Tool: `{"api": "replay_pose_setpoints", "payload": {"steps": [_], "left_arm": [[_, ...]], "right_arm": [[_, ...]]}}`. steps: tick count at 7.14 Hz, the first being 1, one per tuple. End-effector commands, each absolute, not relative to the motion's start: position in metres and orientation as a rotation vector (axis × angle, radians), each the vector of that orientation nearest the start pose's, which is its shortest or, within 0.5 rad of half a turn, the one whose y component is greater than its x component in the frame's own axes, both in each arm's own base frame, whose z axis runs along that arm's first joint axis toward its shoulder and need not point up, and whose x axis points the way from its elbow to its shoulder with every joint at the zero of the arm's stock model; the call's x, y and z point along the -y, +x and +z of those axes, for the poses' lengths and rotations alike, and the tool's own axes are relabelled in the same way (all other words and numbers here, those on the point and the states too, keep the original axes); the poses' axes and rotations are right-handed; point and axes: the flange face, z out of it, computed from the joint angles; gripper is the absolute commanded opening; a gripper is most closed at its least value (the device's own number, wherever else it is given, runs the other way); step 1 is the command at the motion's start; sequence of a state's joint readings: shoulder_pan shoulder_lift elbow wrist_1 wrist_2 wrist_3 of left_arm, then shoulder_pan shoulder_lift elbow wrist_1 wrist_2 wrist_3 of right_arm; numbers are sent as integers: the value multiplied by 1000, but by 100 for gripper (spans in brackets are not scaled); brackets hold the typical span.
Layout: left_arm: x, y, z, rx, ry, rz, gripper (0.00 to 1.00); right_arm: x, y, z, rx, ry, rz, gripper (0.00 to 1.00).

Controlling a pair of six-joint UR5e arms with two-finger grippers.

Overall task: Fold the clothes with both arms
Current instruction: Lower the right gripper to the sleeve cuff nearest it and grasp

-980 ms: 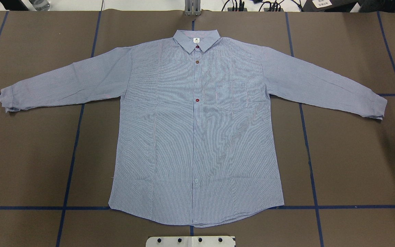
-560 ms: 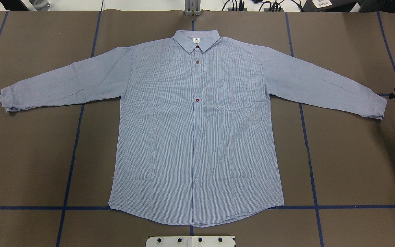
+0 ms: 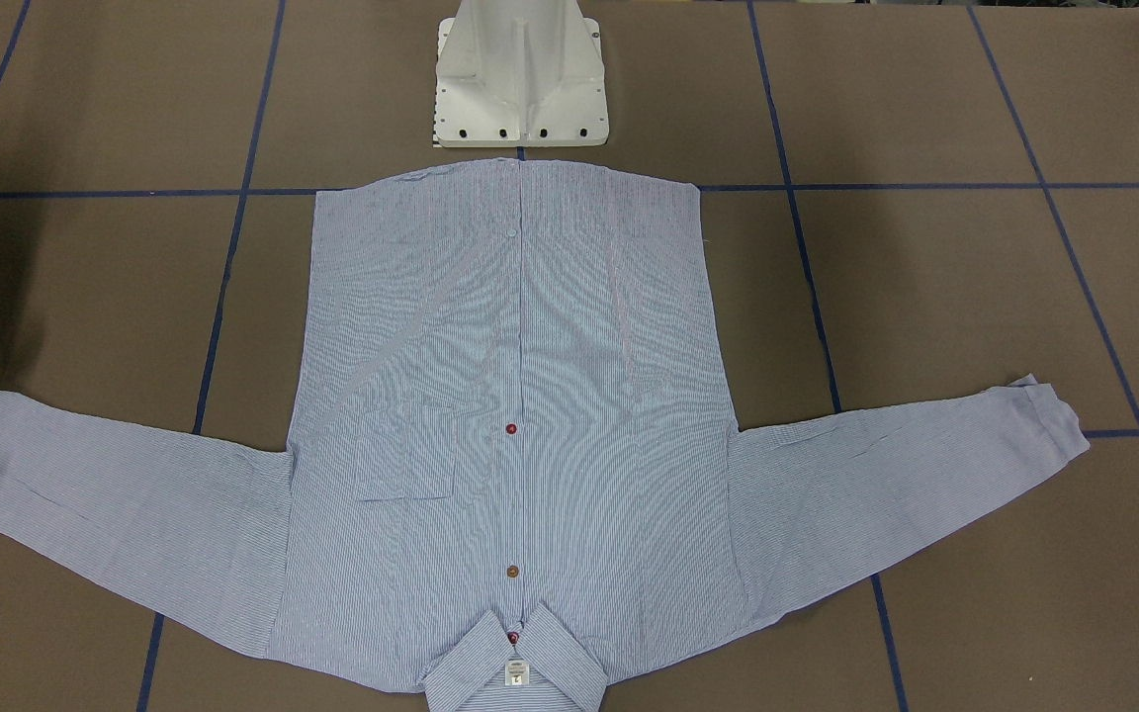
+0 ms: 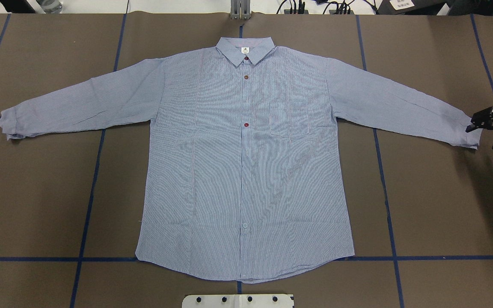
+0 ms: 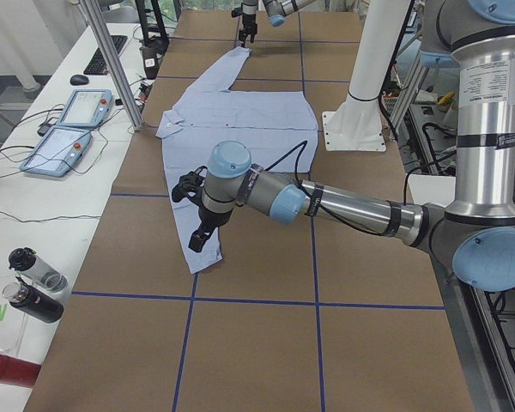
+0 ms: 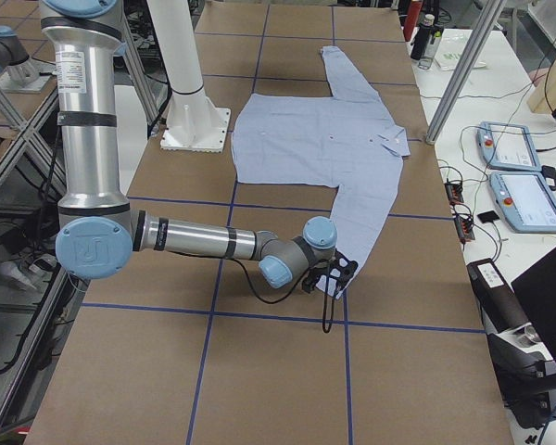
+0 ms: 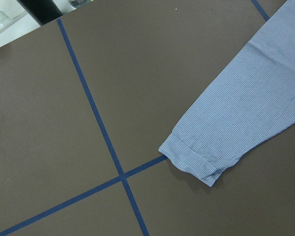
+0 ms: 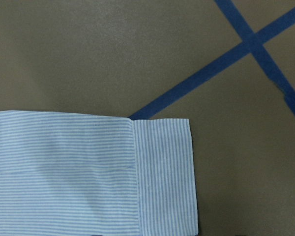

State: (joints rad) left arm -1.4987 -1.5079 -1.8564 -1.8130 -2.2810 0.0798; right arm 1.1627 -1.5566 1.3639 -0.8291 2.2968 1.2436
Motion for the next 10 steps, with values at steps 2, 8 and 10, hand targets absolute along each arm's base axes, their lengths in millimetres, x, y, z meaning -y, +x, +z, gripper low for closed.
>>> {"api": "replay_pose_setpoints", "payload": {"steps": [2, 8, 10], "left_arm": [[482, -34, 522, -697, 450, 309, 100], [476, -35, 516, -695, 461, 311, 100], [469, -35, 512, -695, 467, 313, 100]], "right_arm": [[496, -157, 675, 869, -181, 566, 92], [495, -159, 685, 855, -201, 577, 2], [505, -165, 670, 881, -194, 563, 0]]}}
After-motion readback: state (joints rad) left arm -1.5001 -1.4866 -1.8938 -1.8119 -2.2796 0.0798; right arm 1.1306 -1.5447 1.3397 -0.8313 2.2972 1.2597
